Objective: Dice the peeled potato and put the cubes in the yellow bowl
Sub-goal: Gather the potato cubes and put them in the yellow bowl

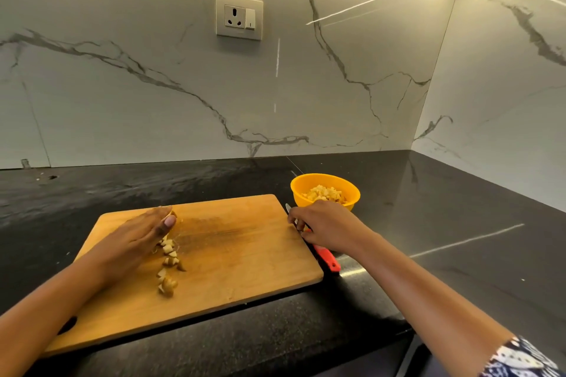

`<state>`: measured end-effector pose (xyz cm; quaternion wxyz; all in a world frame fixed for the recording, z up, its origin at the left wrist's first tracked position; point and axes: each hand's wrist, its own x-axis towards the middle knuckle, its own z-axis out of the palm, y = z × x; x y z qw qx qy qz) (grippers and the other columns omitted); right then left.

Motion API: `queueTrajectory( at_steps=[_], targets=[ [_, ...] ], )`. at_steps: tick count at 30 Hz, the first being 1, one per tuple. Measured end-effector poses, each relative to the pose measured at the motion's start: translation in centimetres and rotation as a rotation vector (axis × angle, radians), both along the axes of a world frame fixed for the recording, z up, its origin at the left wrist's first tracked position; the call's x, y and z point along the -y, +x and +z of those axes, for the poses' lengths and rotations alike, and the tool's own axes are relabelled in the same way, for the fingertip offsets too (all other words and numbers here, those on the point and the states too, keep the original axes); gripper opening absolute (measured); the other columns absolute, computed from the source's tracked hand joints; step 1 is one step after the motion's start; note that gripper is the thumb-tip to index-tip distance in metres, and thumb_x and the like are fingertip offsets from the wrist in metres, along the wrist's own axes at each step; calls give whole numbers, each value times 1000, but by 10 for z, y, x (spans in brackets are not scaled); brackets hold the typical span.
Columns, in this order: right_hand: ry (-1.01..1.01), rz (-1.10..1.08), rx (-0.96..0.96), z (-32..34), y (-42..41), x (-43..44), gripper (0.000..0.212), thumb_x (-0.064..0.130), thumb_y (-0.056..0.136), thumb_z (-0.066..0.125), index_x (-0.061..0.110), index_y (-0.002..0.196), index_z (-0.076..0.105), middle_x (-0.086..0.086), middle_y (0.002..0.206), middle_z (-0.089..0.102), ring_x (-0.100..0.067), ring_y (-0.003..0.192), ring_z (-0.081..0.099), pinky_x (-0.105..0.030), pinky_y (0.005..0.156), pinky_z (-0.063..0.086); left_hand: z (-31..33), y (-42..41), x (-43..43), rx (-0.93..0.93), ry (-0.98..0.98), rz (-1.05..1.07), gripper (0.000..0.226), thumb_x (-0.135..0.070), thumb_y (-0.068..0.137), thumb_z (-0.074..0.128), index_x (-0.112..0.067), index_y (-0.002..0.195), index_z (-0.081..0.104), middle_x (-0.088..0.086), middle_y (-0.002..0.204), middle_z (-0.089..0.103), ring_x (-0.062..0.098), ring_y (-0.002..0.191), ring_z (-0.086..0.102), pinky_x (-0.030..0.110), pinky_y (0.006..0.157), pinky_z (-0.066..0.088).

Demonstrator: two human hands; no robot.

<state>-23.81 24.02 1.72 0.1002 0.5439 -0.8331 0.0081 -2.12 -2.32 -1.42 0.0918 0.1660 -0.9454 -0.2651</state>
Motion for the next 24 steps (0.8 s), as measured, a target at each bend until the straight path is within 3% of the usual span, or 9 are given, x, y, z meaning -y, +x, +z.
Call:
queueTrajectory(
  at_steps=[3,5,7,11,15,17,20,22,24],
  targets=[
    [10,13,-31,3,5,2,32,16,90,54,22,121,56,4,105,67,-17,100,60,-30,71,47,-1,-1,2,34,7,46,137,-103,33,-1,-29,147,11,-3,157,14,17,144,14,35,117,10],
    [-28,20,-27,10,9,-1,32,14,89,54,20,120,58,3,105,66,-17,98,59,-29,70,45,-4,-1,9,91,-88,17,133,-102,34,-6,-30,145,3,-3,158,6,17,145,9,37,119,10],
    [-173,-3,5,24,7,-9,29,14,87,57,20,115,63,4,104,64,-13,88,56,-27,69,44,-8,-1,16,169,-227,-30,127,-100,33,-16,-32,140,-7,0,158,-4,18,146,3,40,119,12],
    [-422,-162,1,50,-28,-13,20,15,84,63,18,102,71,1,96,64,-9,77,51,-22,64,36,-9,0,15,213,-289,-25,125,-97,30,-24,-33,138,-13,-1,156,-12,17,146,-3,41,119,11],
    [-273,-324,46,42,-52,-3,23,25,89,61,18,110,68,-3,107,68,-17,92,61,-24,71,41,-7,0,11,209,-273,9,126,-97,29,-24,-35,137,-14,-1,158,-10,16,146,-2,42,119,12],
    [-160,-383,6,36,-50,0,31,35,92,58,20,119,63,-2,114,65,-19,101,61,-28,78,46,-4,-1,7,170,-200,43,131,-99,30,-18,-34,143,-7,-1,159,-3,16,146,2,42,119,12],
    [-311,-350,-83,34,-32,13,26,31,95,55,18,114,66,-5,109,63,-18,95,59,-28,75,45,3,0,0,-27,72,115,135,-103,36,0,-29,148,18,-1,156,18,20,144,17,38,116,15],
    [-477,-195,-50,34,-9,32,21,25,95,54,14,107,68,-5,101,63,-13,85,52,-22,67,36,7,0,-3,-192,185,170,115,-97,58,11,-24,145,31,2,153,29,23,140,27,36,112,22],
    [-519,6,83,33,17,62,19,20,94,55,13,105,70,-4,99,65,-11,84,53,-15,64,32,8,2,-1,-274,189,241,85,-72,78,18,-22,144,36,4,150,34,23,137,31,35,110,24]
  ],
)
